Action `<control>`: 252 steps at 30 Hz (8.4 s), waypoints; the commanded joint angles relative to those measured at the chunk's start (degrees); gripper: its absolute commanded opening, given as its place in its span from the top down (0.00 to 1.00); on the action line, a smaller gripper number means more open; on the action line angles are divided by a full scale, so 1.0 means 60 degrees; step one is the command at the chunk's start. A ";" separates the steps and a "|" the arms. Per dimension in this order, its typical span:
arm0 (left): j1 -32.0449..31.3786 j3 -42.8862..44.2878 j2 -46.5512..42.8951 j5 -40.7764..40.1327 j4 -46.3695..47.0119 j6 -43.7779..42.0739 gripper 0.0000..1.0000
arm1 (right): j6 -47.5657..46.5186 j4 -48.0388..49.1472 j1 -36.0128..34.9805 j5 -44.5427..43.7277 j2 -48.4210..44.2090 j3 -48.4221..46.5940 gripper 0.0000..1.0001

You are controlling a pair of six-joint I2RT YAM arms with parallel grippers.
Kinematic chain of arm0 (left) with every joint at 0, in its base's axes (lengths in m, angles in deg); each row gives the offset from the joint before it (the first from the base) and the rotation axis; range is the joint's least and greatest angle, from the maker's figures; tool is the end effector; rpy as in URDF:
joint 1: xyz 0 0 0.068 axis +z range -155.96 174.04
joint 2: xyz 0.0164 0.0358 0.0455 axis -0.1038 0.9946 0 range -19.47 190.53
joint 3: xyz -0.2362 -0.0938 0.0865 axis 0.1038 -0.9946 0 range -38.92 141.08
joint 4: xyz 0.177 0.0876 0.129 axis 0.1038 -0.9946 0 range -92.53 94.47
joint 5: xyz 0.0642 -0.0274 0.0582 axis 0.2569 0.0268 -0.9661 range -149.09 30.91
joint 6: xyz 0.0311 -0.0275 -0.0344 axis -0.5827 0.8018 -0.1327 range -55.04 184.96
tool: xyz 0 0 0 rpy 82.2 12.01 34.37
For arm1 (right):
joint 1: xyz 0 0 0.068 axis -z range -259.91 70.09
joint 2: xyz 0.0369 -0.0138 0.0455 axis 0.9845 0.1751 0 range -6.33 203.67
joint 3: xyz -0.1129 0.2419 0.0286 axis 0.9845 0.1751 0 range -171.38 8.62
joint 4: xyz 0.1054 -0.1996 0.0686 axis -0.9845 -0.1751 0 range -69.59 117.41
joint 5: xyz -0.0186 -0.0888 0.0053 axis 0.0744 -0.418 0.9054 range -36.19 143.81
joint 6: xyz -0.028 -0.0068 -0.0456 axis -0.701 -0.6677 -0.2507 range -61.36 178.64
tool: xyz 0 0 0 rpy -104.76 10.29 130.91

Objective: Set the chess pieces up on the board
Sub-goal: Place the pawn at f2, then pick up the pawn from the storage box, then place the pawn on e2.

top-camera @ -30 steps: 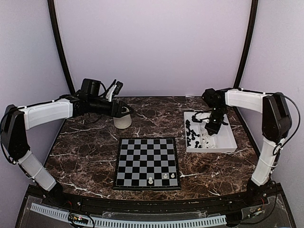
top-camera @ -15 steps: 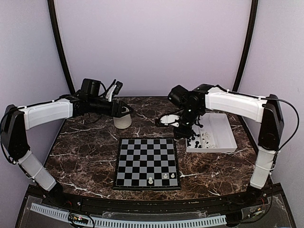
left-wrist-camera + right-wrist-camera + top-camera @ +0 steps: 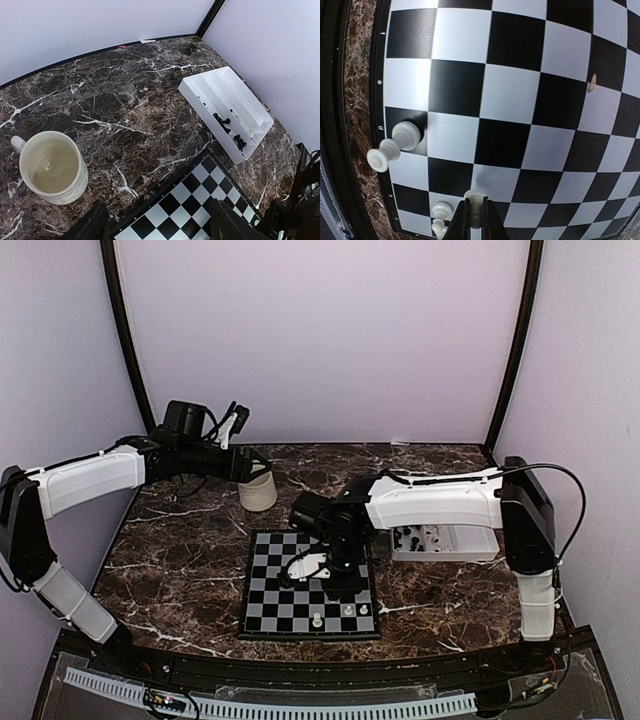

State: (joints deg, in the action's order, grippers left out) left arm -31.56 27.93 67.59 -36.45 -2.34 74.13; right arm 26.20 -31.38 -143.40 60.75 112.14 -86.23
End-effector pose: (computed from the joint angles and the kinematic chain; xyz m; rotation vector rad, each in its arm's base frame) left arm 0.2887 -0.1536 0.3053 0.5490 2.0203 -0.7772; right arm 0.1665 0.3433 0.2011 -2.2644 2.0252 0.2313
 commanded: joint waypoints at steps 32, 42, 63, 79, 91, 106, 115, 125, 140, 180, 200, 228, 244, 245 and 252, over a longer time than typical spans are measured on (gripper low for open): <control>0.0051 0.0368 -0.0428 -0.0170 -0.0242 -0.0171 0.27 | 0.0075 -0.0282 -0.0607 -0.0150 0.0470 -0.0009 0.93; 0.0058 0.0372 -0.0418 -0.0122 -0.0227 -0.0144 0.27 | 0.0132 -0.0207 -0.0624 -0.0151 0.0450 0.0050 0.84; 0.0052 0.0359 -0.0408 -0.0160 -0.0235 -0.0170 0.27 | 0.0036 -0.0159 -0.0330 -0.0516 -0.0467 -0.0142 0.64; -0.0557 0.0659 -0.0263 -0.0015 0.0320 -0.0428 0.31 | -0.0148 0.1002 0.5649 0.0544 -0.3416 0.2269 0.67; -0.1618 0.0924 -0.0096 -0.0691 -0.0341 -0.0312 0.32 | -0.0494 0.2493 0.8397 0.0192 -0.2378 0.3169 0.78; -0.1890 0.0706 -0.0247 -0.0667 -0.0057 -0.0037 0.32 | -0.0726 0.2701 0.8345 -0.0333 -0.0777 0.2233 0.75; -0.1898 0.0400 -0.0492 -0.0712 0.0118 0.0094 0.32 | -0.0993 0.2238 0.8074 -0.0322 -0.0430 0.2075 0.72; -0.1897 0.0236 -0.0500 -0.0610 0.0364 0.0217 0.32 | -0.0732 0.2100 0.8032 -0.0133 -0.0614 0.2068 0.85; -0.1935 0.0099 -0.0404 -0.0410 0.0753 0.0263 0.32 | -0.0347 0.1534 0.8032 0.0167 -0.1276 0.1734 0.65; -0.1936 -0.0579 -0.0769 -0.0476 0.1006 0.0160 0.31 | -0.0496 0.0733 0.7563 -0.1644 -0.0689 0.1666 0.72; -0.1943 -0.0123 -0.0641 -0.0369 0.0354 -0.0317 0.31 | -0.0218 -0.0062 0.7162 -0.1866 -0.1819 0.1009 0.99; 0.0474 -0.0959 -0.1193 -0.1621 0.1364 0.0872 0.27 | 0.0007 0.0803 -0.0250 -0.1201 -0.0912 -0.0178 0.99; 0.0486 -0.1019 -0.1415 -0.1552 0.1304 0.0860 0.27 | 0.0205 0.0986 -0.1069 -0.0859 0.0038 -0.0173 0.97; 0.0480 -0.1019 -0.1408 -0.1555 0.1300 0.0860 0.27 | 0.0207 0.0980 -0.1078 -0.0850 0.0067 -0.0181 0.97; 0.0475 -0.1010 -0.1421 -0.1526 0.1260 0.0818 0.27 | 0.0237 0.0980 -0.1098 -0.0750 0.0203 -0.0216 0.96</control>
State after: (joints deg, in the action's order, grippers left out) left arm -28.61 22.42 61.21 -45.66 5.97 79.70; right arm 26.68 -26.24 -149.45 55.14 112.29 -86.60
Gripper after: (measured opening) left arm 0.728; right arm 0.040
